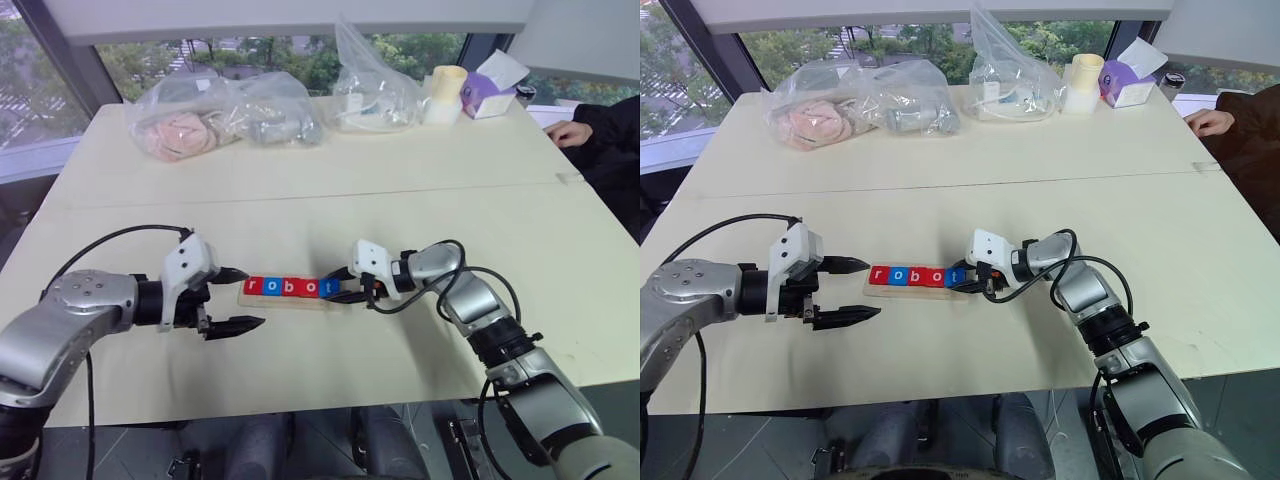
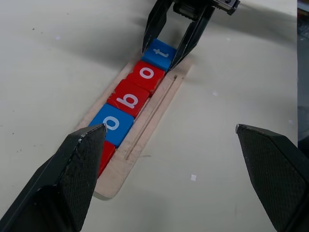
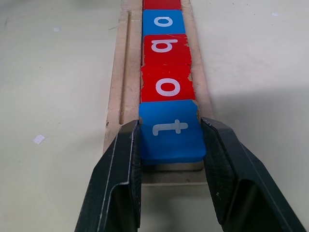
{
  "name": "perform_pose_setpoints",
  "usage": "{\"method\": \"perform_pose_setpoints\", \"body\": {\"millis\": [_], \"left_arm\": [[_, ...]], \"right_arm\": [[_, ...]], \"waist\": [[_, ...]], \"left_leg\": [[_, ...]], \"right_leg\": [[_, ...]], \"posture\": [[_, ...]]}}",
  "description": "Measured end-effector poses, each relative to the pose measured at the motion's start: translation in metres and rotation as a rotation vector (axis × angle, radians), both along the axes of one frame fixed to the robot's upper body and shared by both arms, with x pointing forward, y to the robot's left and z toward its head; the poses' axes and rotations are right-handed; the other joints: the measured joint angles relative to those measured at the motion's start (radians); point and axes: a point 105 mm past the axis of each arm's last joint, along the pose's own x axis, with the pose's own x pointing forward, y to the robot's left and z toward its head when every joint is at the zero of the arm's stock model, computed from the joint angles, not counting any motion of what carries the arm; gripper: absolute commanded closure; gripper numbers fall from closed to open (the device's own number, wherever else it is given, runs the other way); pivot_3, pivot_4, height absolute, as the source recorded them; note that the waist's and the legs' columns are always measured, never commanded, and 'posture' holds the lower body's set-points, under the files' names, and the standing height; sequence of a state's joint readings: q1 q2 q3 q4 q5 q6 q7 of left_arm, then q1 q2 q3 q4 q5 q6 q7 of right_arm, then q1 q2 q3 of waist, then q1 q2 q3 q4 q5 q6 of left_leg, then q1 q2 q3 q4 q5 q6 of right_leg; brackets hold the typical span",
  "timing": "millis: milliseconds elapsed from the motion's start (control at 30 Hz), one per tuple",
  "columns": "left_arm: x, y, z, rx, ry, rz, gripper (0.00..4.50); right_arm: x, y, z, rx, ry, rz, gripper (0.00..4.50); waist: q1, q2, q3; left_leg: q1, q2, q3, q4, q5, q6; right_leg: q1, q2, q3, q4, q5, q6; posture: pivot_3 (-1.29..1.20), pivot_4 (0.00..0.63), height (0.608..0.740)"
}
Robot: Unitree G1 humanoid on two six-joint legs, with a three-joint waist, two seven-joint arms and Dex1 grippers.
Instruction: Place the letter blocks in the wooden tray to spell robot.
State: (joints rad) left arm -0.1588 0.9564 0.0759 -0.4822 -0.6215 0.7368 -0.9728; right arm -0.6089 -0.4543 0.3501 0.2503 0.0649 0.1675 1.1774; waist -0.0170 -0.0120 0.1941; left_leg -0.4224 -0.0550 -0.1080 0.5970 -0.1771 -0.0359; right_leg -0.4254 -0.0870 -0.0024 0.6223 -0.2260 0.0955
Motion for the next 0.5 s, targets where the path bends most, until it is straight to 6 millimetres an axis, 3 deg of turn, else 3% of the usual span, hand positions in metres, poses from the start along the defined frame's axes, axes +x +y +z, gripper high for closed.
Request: {"method": "perform_pose_setpoints", "body": {"millis": [200, 233, 500], "left_arm": [[0.0, 0.0, -0.001, 0.0, 0.004, 0.003, 0.0], [0.0, 0.0, -0.001, 0.0, 0.004, 0.003, 0.0], [0.0, 0.0, -0.001, -0.002, -0.001, 0.004, 0.0]], "right_arm": [[0.001, 0.001, 0.001, 0.01, 0.007, -0.008, 0.2], [0.001, 0.0, 0.001, 0.016, 0.013, -0.014, 0.03], [0.016, -0.007, 0.03, 0.193, 0.034, -0.167, 0.03]], "waist": [[0.0, 0.0, 0.0], [0.0, 0.0, 0.0], [0.001, 0.0, 0.0]], "left_leg": [[0.001, 0.0, 0.0, 0.0, 0.0, 0.0], [0.001, 0.0, 0.0, 0.0, 0.0, 0.0], [0.001, 0.0, 0.0, 0.0, 0.0, 0.0]], "right_leg": [[0.0, 0.0, 0.0, 0.002, 0.0, 0.0], [0.0, 0.0, 0.0, 0.002, 0.0, 0.0], [0.0, 0.0, 0.0, 0.003, 0.0, 0.0]], "posture": [[0.0, 0.15, 0.74], [0.0, 0.15, 0.74], [0.0, 0.15, 0.74]]}}
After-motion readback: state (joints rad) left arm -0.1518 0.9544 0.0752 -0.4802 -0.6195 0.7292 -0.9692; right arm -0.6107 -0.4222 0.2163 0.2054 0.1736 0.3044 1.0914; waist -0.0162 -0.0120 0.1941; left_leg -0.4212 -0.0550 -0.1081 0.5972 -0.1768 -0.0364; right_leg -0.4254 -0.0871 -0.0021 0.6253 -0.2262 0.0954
